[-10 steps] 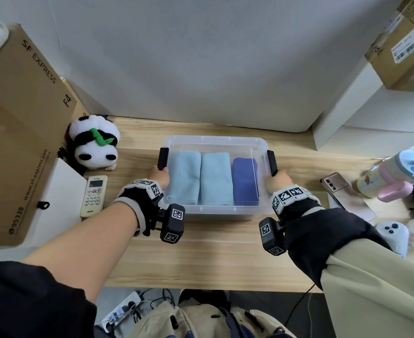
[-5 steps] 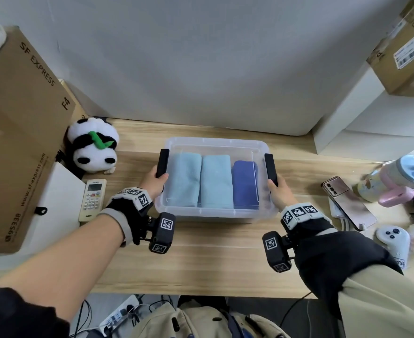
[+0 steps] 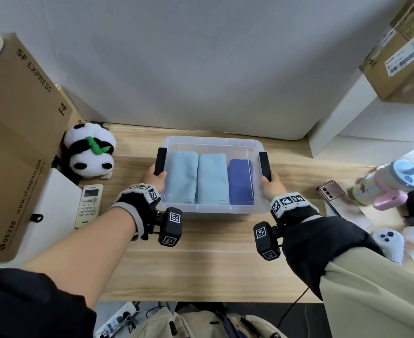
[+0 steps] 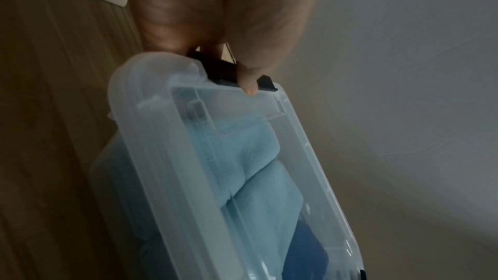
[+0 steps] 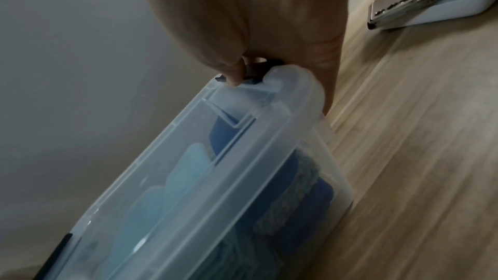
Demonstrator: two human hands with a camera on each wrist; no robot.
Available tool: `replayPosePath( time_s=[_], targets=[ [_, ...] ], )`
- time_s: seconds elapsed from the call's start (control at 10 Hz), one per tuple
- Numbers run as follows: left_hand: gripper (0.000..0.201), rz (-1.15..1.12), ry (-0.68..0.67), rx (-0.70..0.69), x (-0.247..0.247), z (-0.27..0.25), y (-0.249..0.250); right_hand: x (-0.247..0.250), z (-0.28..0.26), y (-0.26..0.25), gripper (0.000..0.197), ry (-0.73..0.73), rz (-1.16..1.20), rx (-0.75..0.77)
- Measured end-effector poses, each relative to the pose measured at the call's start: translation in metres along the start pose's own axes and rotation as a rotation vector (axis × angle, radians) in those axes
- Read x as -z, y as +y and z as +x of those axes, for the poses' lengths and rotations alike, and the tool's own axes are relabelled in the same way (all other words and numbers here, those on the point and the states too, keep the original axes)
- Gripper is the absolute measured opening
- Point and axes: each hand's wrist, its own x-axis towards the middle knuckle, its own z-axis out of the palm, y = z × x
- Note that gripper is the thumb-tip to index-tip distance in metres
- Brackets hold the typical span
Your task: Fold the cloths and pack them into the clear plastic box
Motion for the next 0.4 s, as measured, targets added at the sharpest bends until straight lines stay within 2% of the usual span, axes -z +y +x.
replayPosePath(
  time_s=[0.1, 0.2, 0.3, 0.4],
  targets=[
    [0.044, 0.104, -0.057, 0.078, 0.003, 0.0, 0.007, 0.005, -0.004, -0.004, 0.043, 0.025, -0.129, 0.003],
    [0.031, 0.154, -0.07, 0.076, 0.012, 0.007, 0.018, 0.013, -0.002, -0.012, 0.045, 0.141, -0.234, 0.08],
    [0.04, 0.138, 0.04, 0.014, 0.025, 0.004, 0.043, 0.02, -0.004, -0.034, 0.038, 0.155, -0.136, 0.166],
    [0.027, 0.081, 0.039, -0.138, 0.031, -0.002, 0.076, 0.017, -0.003, -0.062, 0.026, -0.012, 0.118, 0.173]
  ],
)
